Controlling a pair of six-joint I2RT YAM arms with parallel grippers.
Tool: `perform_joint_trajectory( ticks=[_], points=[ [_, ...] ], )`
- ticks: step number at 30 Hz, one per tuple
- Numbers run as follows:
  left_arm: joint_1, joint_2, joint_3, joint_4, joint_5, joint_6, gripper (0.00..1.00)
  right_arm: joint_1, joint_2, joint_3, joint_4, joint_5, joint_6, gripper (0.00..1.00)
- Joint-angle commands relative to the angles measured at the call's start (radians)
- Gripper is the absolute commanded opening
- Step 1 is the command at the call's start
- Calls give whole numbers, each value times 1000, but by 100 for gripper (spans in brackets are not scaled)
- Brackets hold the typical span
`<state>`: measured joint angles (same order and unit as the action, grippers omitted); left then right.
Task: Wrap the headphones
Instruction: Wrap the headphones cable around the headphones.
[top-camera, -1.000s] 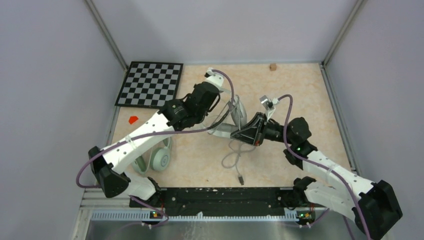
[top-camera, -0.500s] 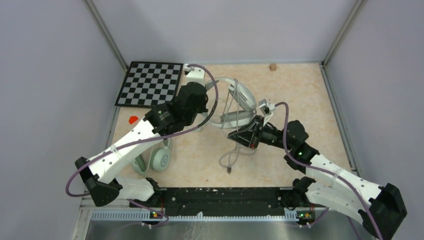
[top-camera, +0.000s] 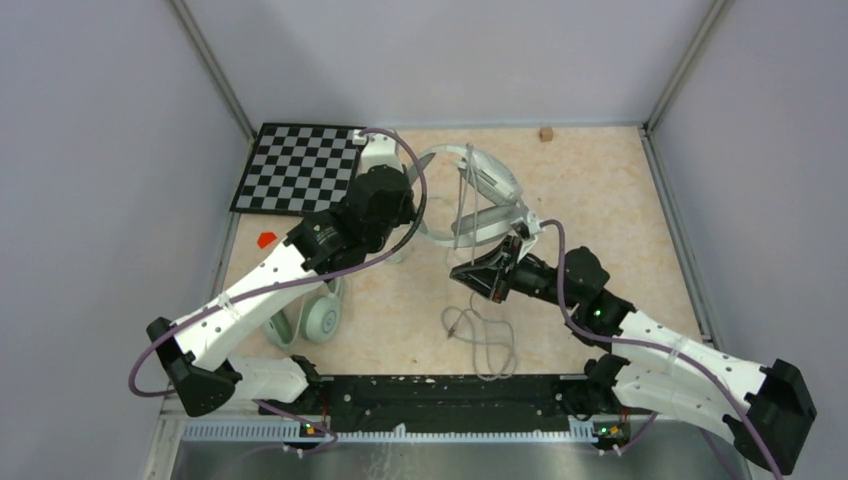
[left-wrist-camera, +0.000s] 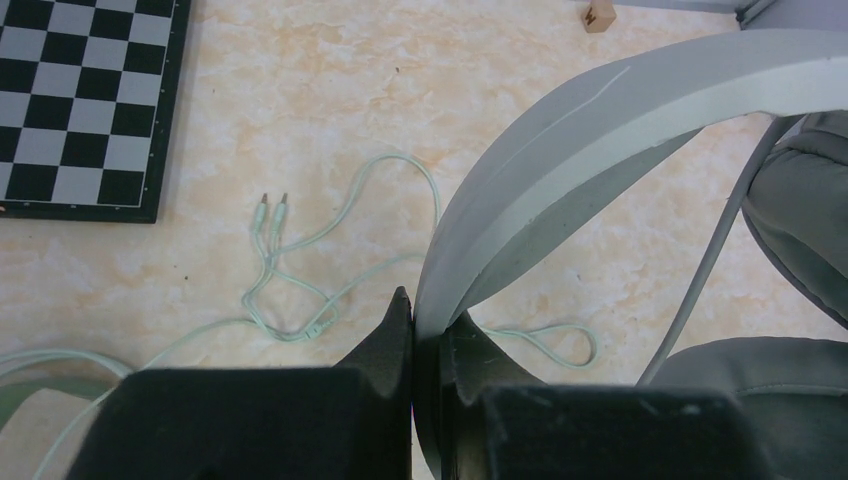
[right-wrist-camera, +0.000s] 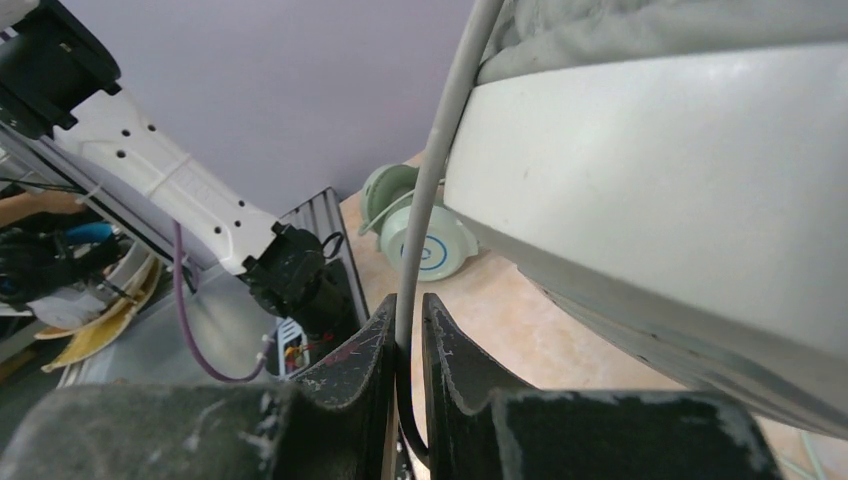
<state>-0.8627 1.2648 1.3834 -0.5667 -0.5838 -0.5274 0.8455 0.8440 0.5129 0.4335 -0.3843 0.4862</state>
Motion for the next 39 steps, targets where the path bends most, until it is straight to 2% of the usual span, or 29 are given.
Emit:
perform_joint_trajectory(
  ticks=[1,8,12,17,20,29,33,39],
  points=[
    [4,-61,22,162,22,-109,0,25,-18,-3,66,61,-93,12],
    [4,-66,22,174,29,-139,0,79,-14,-58,169,117,-182,13],
    [4,-74,14,192,56,-158,0,102,6,-101,243,177,-256,17],
    [4,-89,10,199,95,-187,0,105,54,-199,458,228,-350,22],
    [3,-101,3,200,110,-199,0,104,113,-213,529,225,-391,24],
    [3,-136,-18,206,134,-218,0,104,339,-213,728,209,-386,24],
    [4,-139,-17,208,152,-221,0,104,400,-230,854,207,-398,25],
    [4,-149,-19,208,166,-236,0,104,492,-229,955,161,-385,26]
  ],
)
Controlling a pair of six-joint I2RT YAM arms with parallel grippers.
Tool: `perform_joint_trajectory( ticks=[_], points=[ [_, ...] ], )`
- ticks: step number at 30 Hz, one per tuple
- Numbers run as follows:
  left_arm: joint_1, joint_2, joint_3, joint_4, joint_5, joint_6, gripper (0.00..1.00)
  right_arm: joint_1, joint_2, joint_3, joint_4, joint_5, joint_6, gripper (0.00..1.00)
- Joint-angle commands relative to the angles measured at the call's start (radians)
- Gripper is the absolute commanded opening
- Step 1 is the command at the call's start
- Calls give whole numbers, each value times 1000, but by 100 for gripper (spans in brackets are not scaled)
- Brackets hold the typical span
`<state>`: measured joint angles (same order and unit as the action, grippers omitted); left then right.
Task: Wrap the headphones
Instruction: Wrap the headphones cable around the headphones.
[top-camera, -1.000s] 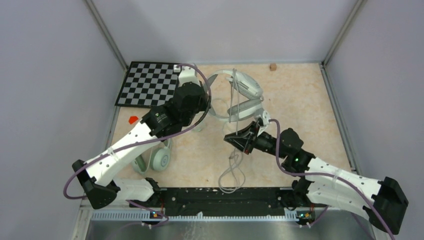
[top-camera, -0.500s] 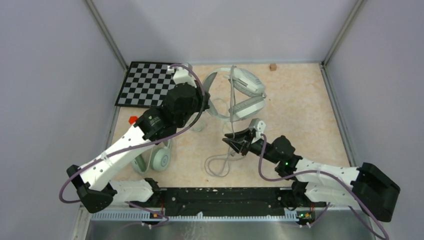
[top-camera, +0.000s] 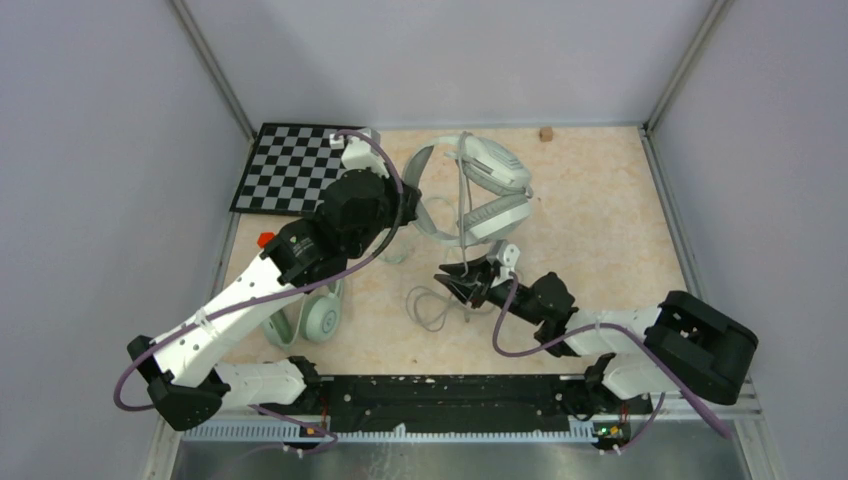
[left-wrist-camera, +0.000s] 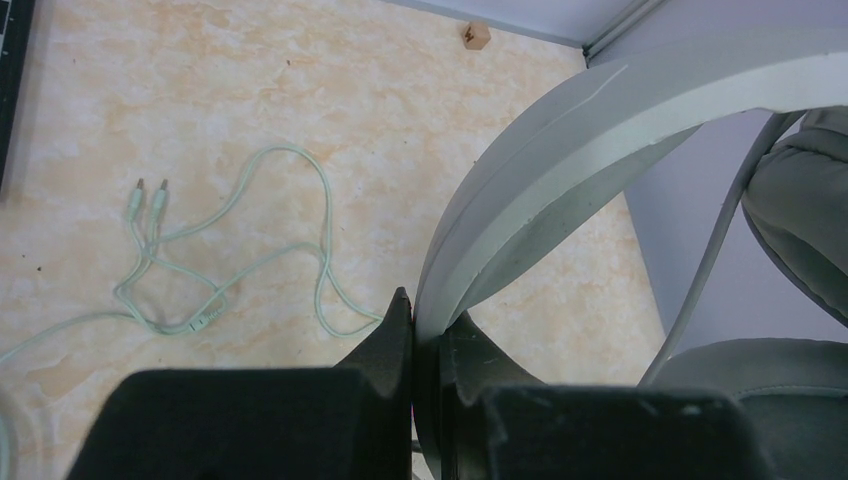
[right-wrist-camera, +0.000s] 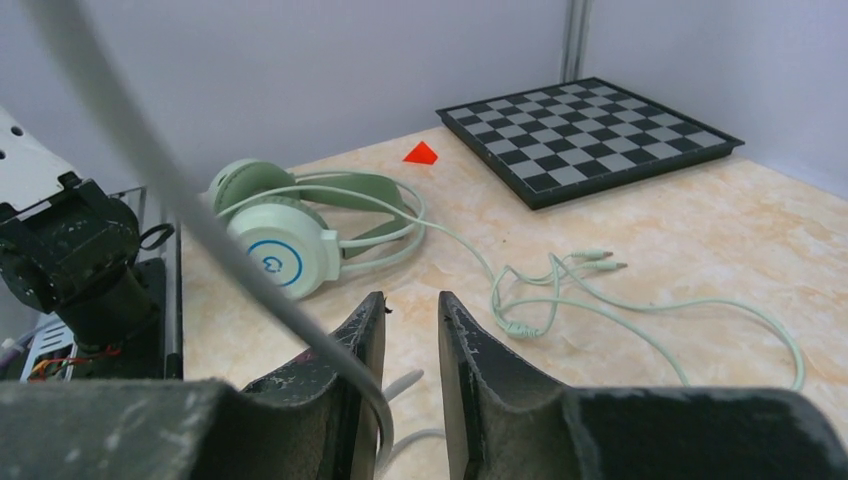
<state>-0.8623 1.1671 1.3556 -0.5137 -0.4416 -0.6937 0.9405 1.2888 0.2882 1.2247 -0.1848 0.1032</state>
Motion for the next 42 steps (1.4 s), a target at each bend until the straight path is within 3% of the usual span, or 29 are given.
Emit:
perform_joint_trajectory(
  ticks=[1,4,9,13,19,24,30,42],
  points=[
    [3,-54,7,156,26,-71,0,9,64,-6,183,-49,4,27],
    [3,-59,5,156,32,-75,0,9,108,-9,223,-27,26,27],
    [3,-80,59,144,91,-42,0,-11,97,-64,273,130,66,9],
    [3,-101,111,114,185,1,0,-87,16,-102,232,128,137,0],
    [3,-97,113,104,558,114,0,-177,-117,-99,116,72,197,0],
    [4,-32,199,-104,804,366,0,-241,-283,-60,-133,54,251,2],
    [5,40,319,-329,758,584,0,-247,-469,-47,-329,177,179,8],
    [8,121,352,-446,769,631,0,-247,-533,-11,-369,312,-39,9]
  ],
)
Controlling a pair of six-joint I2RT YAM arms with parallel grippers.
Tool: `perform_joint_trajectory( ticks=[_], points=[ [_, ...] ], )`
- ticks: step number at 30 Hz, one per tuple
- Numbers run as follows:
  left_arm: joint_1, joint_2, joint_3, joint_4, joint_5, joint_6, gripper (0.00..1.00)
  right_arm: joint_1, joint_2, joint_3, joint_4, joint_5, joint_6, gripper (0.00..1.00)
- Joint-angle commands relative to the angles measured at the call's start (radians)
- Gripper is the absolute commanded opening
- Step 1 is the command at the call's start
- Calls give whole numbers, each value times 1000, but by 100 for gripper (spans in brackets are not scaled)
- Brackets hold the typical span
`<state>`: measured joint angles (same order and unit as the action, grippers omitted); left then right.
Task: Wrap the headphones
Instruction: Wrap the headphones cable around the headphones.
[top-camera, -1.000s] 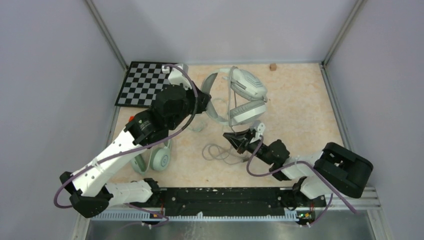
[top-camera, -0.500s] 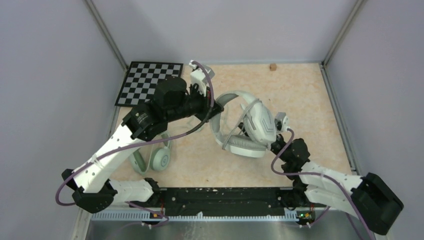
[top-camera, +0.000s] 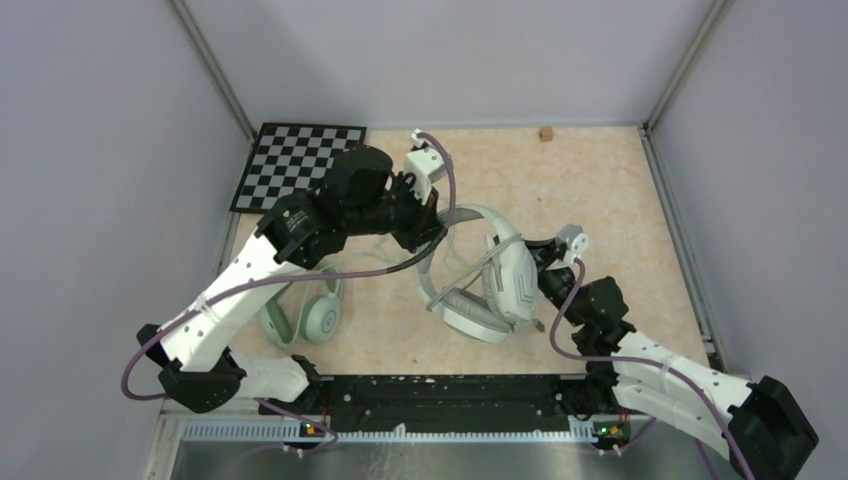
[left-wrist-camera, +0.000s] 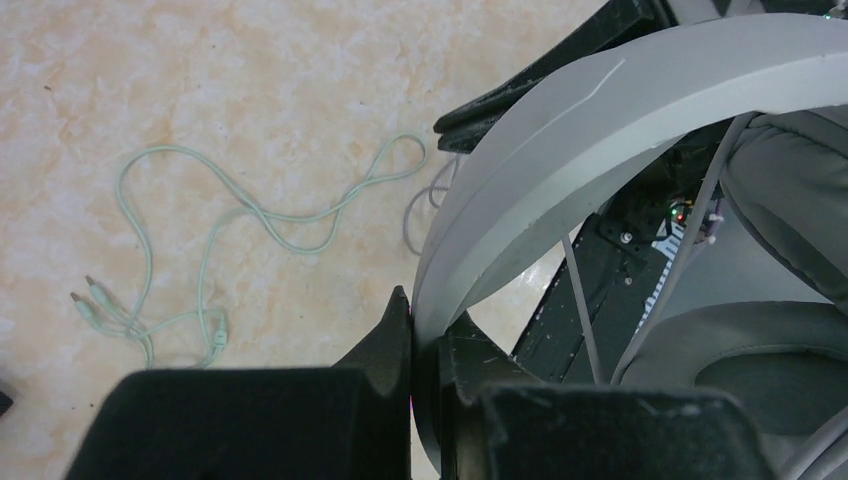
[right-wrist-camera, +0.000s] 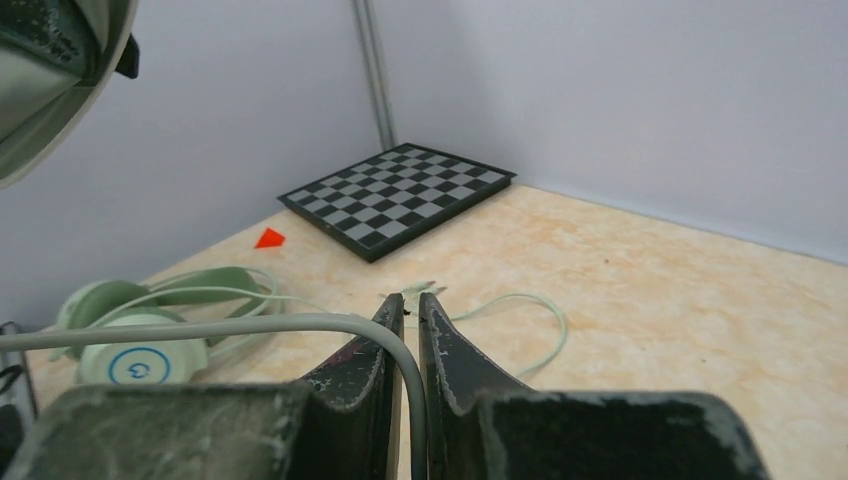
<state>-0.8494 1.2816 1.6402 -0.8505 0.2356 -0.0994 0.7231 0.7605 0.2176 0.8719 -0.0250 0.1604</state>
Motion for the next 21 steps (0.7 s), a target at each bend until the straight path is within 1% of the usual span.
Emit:
perform_joint_trajectory(
  ticks=[1,6,9,12,16,19,21],
  points=[
    [-5,15,77,-129,78,52,0,-29,-6,63,-18,165,-111,9],
    [-5,70,124,-222,14,92,0,-30,-20,78,-41,227,-155,10],
    [-5,84,120,-251,-34,118,0,-30,-43,77,-52,263,-187,11],
    [-5,87,104,-263,-108,126,0,-29,-68,79,-64,276,-217,14],
    [-5,94,87,-283,-221,162,0,-31,-92,107,-123,295,-237,14],
    [-6,74,35,-244,-302,239,0,-31,-108,143,-199,300,-221,10],
    [-8,54,-6,-193,-379,293,0,-31,-110,197,-310,267,-187,2]
  ],
)
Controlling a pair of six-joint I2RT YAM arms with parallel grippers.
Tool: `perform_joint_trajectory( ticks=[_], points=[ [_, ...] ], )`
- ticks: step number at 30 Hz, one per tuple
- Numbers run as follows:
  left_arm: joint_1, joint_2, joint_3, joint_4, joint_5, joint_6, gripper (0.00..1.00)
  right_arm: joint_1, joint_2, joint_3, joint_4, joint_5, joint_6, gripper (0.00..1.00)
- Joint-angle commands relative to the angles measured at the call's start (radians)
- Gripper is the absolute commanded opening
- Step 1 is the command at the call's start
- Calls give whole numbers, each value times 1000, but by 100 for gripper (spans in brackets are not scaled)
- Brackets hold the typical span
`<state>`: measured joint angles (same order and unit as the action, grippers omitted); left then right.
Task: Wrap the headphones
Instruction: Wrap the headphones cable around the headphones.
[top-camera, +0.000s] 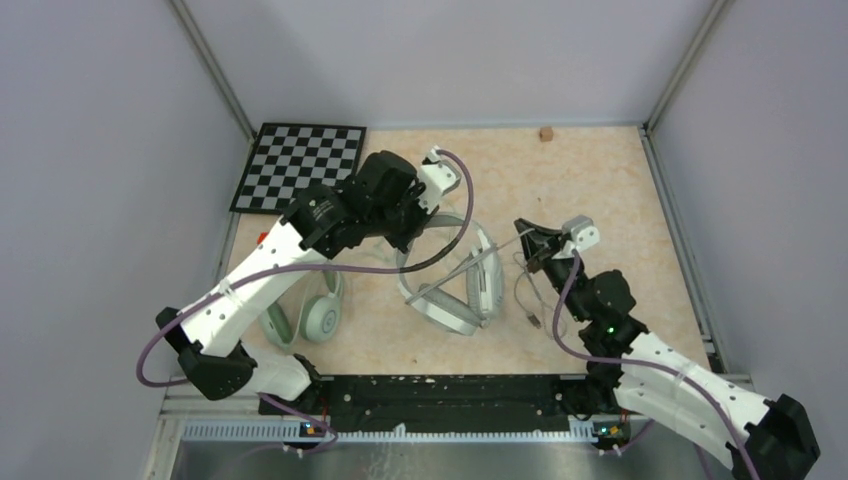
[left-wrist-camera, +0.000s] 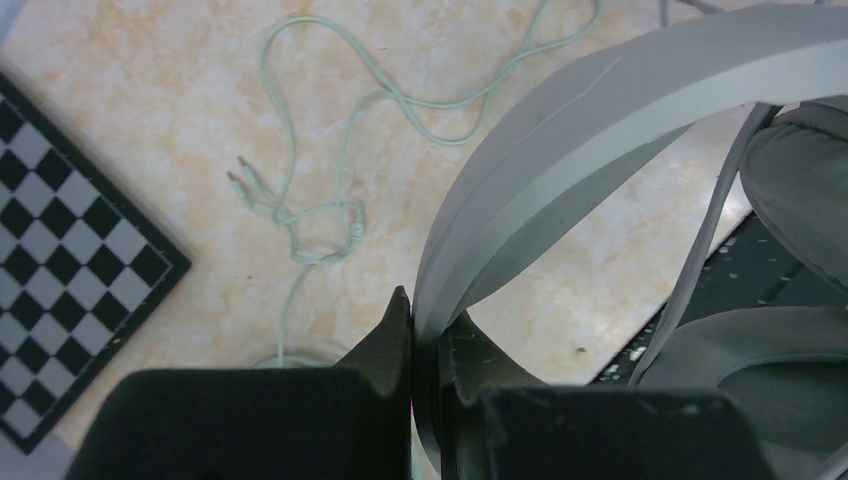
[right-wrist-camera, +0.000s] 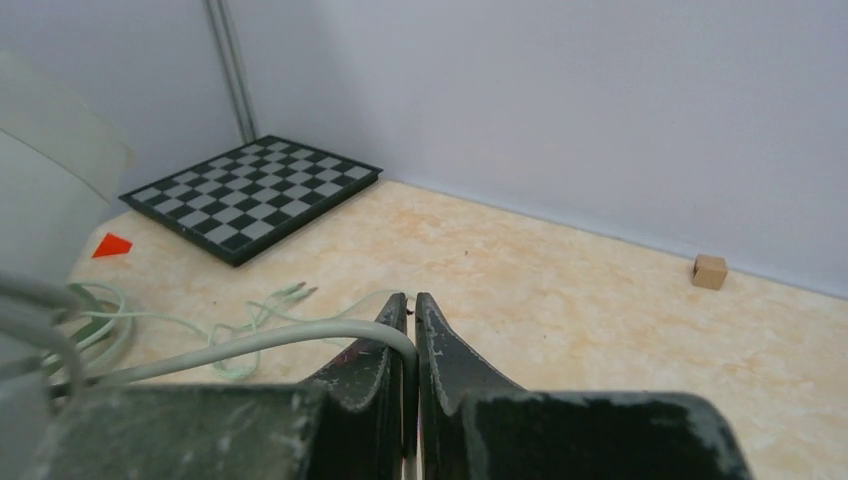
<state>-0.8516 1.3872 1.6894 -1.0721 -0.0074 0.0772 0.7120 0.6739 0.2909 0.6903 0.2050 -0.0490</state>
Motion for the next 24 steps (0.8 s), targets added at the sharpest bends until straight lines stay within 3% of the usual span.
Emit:
perform_joint_trajectory(
  ticks=[1,5,10,14,17,24],
  points=[
    [-6,-60,-77,63,-188,145,0,-20,-20,157,-196,10,39,0],
    [-6,-91,-188,237,-351,311,0,-20,7,294,-507,-145,161,0],
    [-10,-146,-345,490,-521,486,0,-20,22,405,-715,-333,292,0],
    [-16,-204,-444,653,-551,581,0,-20,43,452,-743,-469,370,0],
    [-21,-217,-473,683,-567,609,0,-20,44,458,-716,-526,411,0],
    [-24,-287,-562,721,-444,642,0,-20,56,493,-743,-398,410,0]
  ],
)
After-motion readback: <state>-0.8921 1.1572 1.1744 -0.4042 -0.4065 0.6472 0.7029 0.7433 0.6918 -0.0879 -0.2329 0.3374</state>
